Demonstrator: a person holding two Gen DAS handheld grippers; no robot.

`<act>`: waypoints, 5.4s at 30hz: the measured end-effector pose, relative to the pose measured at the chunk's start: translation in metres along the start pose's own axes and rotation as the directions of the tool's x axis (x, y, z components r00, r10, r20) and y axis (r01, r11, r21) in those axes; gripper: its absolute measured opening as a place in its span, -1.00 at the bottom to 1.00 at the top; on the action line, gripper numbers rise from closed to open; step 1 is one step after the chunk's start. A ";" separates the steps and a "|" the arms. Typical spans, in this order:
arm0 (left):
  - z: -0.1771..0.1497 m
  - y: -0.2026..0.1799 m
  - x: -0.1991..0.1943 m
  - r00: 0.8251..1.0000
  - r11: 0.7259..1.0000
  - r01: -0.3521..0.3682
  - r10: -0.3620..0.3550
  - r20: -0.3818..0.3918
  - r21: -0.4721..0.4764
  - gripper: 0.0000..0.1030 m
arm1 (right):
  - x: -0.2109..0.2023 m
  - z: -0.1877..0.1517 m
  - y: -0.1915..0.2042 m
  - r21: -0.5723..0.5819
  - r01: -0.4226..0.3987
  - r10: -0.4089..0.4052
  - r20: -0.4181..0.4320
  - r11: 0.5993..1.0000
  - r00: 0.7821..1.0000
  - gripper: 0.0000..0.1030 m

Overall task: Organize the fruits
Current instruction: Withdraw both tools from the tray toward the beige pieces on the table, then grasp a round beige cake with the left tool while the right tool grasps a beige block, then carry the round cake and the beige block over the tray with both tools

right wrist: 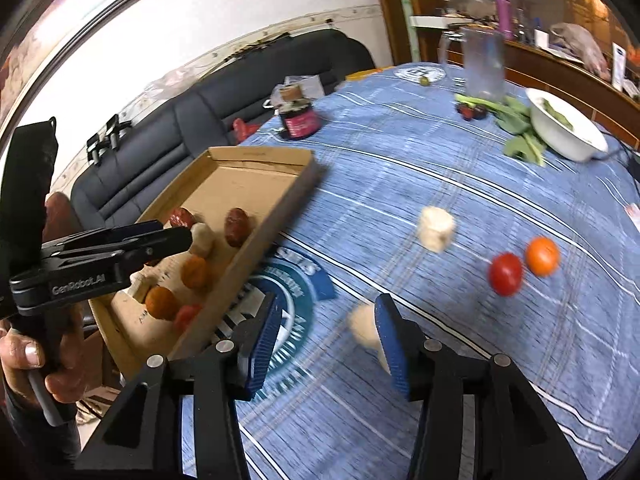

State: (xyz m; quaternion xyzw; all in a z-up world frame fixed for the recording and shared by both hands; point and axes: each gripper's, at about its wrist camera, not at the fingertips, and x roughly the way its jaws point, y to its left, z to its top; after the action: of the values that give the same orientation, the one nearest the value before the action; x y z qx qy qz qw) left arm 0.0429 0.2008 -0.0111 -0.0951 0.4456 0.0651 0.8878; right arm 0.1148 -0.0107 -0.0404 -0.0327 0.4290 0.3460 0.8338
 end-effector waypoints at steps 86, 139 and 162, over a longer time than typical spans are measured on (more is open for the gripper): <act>-0.021 -0.114 0.036 0.998 0.976 0.041 -0.030 -0.055 0.213 -0.48 | -0.058 -0.029 -0.049 0.060 0.029 -0.033 0.082 0.998 0.996 -0.44; -0.011 0.028 -0.021 0.981 0.983 -0.175 0.170 0.093 0.055 -0.47 | 0.004 0.011 0.067 -0.153 -0.083 0.084 -0.002 0.985 0.996 -0.45; 0.018 0.074 -0.011 0.968 0.974 -0.226 0.223 0.113 0.008 -0.47 | 0.067 0.064 0.099 -0.212 -0.113 0.108 -0.038 0.971 0.993 -0.46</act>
State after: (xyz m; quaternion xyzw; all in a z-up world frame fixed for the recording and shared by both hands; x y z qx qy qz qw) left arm 0.0354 0.2763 0.0001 -0.0312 0.4042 0.1658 0.8990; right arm 0.1255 0.1242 -0.0255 -0.1027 0.4014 0.4356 0.7992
